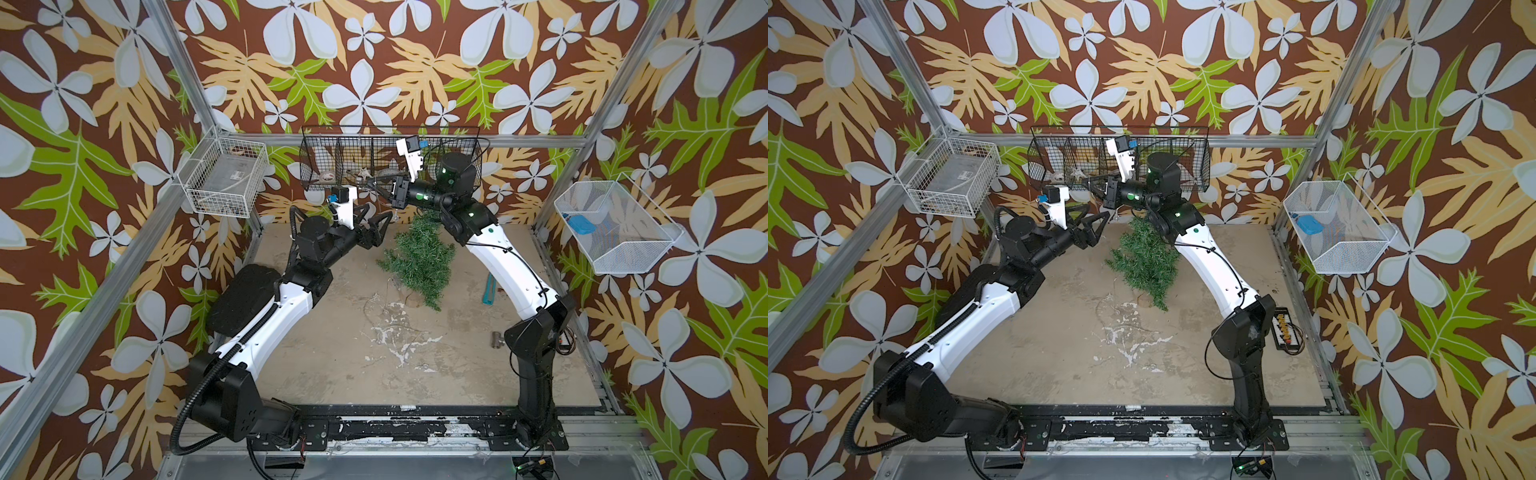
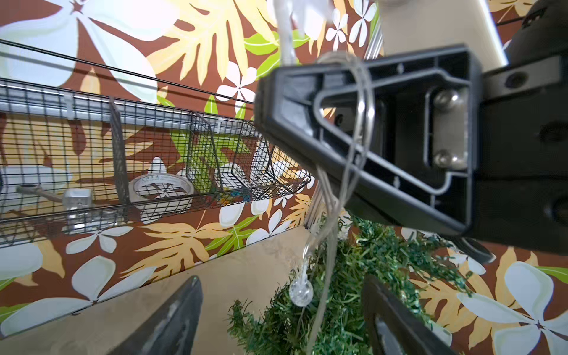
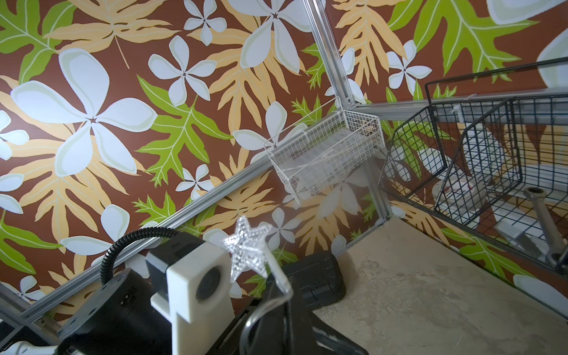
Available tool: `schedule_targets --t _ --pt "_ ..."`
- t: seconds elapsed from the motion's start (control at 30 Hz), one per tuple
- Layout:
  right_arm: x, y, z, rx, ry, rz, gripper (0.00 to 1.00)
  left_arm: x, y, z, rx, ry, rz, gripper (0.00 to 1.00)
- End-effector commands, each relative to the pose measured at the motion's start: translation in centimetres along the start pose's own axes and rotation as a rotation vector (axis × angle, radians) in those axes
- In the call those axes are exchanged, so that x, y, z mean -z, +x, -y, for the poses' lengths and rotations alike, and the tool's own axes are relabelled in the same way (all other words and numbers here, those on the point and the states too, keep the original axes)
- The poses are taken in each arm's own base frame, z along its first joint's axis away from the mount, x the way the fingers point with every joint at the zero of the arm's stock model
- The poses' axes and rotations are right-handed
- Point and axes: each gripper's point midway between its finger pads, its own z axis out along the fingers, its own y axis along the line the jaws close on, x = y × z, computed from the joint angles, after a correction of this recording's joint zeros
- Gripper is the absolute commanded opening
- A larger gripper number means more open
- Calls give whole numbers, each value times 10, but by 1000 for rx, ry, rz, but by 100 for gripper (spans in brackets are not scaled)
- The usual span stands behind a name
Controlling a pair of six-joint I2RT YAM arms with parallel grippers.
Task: Remove string lights from the small christmas tree
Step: Remove the light string from the Christmas tree.
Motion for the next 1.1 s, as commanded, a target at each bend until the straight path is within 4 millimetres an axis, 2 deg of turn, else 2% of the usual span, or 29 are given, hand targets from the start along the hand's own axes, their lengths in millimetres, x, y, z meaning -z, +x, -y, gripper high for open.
schedule_targets --t 0.0,0.23,0.3,0.37,0.47,0.5,0.67,0.7,0.73,0.77,0.83,0.93,1.07 --pt "2 -4 -4 28 -2 13 0 -8 -14 10 -17 79 42 82" --pt "2 -5 -4 33 3 13 0 -25 -12 10 -26 119 41 73" --pt "2 -5 -4 35 4 12 0 -26 -13 9 -29 122 50 64" --pt "2 -4 -3 33 6 12 0 -28 -11 9 -26 127 45 49" --pt "1 -3 -2 32 8 11 0 -33 -8 8 -22 127 19 21" --pt "1 -3 -1 31 8 11 0 -34 -7 7 -22 126 15 15" --pt "1 -4 -2 30 8 12 0 -36 -9 5 -27 114 15 0" --pt "1 -5 -2 31 10 14 3 -35 -11 5 -27 111 19 0" --pt "1 -7 -3 34 12 18 10 -36 -12 4 -28 106 20 0" --pt "2 -8 -3 35 15 20 21 -37 -13 4 -28 104 22 0" --pt "4 -13 -6 47 24 25 34 -38 -15 3 -25 99 21 0" --pt "11 -24 -10 78 58 35 49 -41 -17 1 -20 83 11 0" --pt "39 -45 -4 119 172 72 63 -45 -22 -5 -26 47 6 0"
